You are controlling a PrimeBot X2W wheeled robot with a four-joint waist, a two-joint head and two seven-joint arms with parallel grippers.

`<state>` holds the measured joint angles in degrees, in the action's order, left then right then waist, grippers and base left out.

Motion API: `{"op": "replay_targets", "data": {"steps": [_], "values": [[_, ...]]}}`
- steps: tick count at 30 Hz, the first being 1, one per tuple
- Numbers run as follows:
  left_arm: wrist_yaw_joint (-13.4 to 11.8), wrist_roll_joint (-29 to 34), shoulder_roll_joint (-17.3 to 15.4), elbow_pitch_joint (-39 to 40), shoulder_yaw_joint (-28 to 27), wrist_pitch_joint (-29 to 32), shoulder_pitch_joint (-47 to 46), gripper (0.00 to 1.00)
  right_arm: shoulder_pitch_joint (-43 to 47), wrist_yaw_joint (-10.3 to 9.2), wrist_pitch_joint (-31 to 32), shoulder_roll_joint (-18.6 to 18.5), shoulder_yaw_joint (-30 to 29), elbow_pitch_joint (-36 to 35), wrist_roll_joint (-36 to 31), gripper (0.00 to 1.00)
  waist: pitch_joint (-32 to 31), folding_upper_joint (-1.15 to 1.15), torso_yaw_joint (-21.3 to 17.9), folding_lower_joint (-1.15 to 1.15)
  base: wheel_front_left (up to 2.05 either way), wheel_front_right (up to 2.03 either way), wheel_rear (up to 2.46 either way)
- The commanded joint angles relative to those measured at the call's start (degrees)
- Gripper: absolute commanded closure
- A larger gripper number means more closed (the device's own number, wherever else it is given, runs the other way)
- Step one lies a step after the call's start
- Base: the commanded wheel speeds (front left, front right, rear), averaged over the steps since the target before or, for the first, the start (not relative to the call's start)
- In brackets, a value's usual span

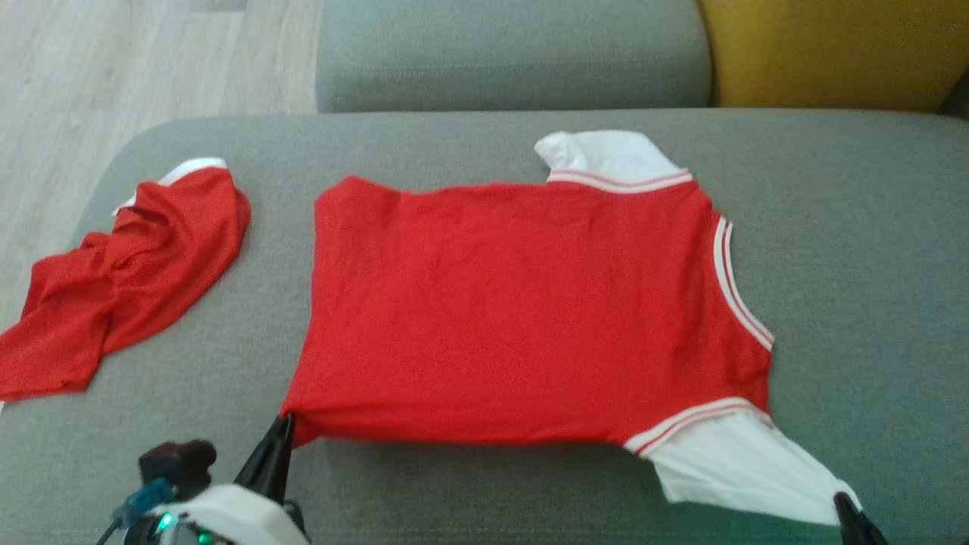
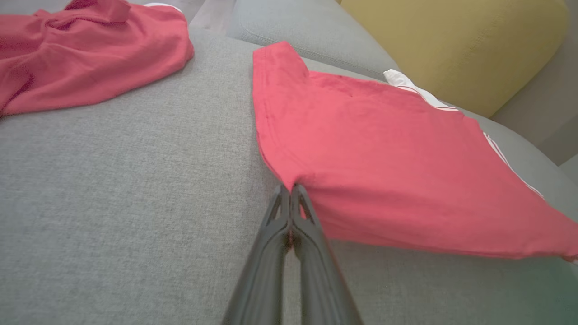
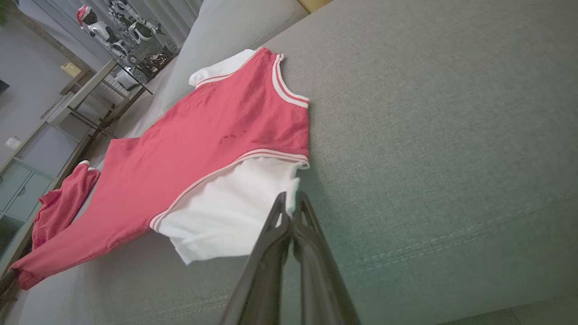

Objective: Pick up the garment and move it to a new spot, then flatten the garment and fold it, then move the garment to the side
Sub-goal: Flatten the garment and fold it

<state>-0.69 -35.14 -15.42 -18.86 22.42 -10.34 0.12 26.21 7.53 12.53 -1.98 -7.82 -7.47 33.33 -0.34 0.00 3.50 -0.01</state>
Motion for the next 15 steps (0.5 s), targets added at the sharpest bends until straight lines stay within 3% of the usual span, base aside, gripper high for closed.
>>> {"op": "replay_targets", "data": {"steps": [1, 8, 15], "values": [[-1.11, -0.52, -2.31, 4.21, -3.13, 0.67, -0.72, 1.00, -0.18, -0.04, 1.09, -0.92, 0.62, -4.08, 0.65, 1.00, -0.42, 0.00, -0.28, 0.01, 0.00, 0.00, 0.00], [-4.19, -1.23, -4.63, 12.35, -3.71, 5.33, 3.18, 1.00, 1.80, -0.04, 4.01, -0.91, -0.81, -7.45, 0.65, 1.00, -0.56, 0.00, -0.05, 0.01, 0.00, 0.00, 0.00], [-4.99, -1.91, -6.26, 15.47, -3.03, 11.04, 1.99, 1.00, -4.16, -0.04, 6.43, -0.90, -1.59, -6.01, -1.91, 1.00, 0.27, 0.00, -0.13, 0.01, 0.00, 0.00, 0.00]]}}
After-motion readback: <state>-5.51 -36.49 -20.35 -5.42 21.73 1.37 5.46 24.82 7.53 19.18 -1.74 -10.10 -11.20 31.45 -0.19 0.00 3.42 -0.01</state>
